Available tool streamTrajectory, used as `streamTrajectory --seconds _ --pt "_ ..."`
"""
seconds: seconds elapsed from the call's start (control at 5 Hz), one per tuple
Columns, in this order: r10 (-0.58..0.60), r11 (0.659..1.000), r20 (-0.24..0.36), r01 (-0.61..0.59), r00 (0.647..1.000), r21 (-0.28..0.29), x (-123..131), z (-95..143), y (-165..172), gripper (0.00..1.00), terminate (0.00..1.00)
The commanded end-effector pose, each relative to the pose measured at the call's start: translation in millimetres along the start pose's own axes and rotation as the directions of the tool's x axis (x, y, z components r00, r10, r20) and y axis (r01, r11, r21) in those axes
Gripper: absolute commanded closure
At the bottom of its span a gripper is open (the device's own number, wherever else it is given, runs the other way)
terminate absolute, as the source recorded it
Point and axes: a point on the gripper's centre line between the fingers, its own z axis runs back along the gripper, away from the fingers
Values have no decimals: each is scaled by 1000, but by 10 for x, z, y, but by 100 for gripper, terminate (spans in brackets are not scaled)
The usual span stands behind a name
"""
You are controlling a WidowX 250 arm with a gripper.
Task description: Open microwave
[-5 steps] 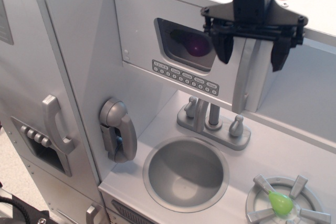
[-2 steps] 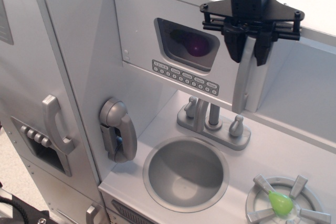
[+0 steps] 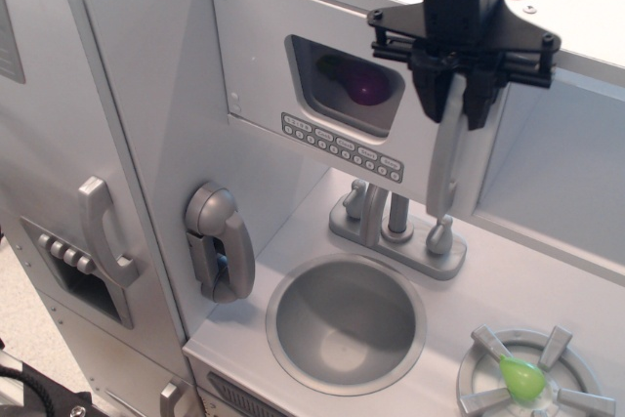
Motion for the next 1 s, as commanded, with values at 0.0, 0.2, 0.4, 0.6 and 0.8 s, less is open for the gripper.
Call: streamTrajectory --seconds 0.0,0.2,0.4,0.6,0.8 --pt "-30 1000 9 30 1000 1 -276 281 116 100 0" --pt "-12 1000 -111 14 994 19 -399 309 174 0 0" --pt "2 999 -181 5 984 38 -564 303 40 0 0" --pt "-19 1000 -246 24 969 17 -690 258 -226 0 0" --pt "-30 999 -267 21 963 -37 -671 274 -510 0 0"
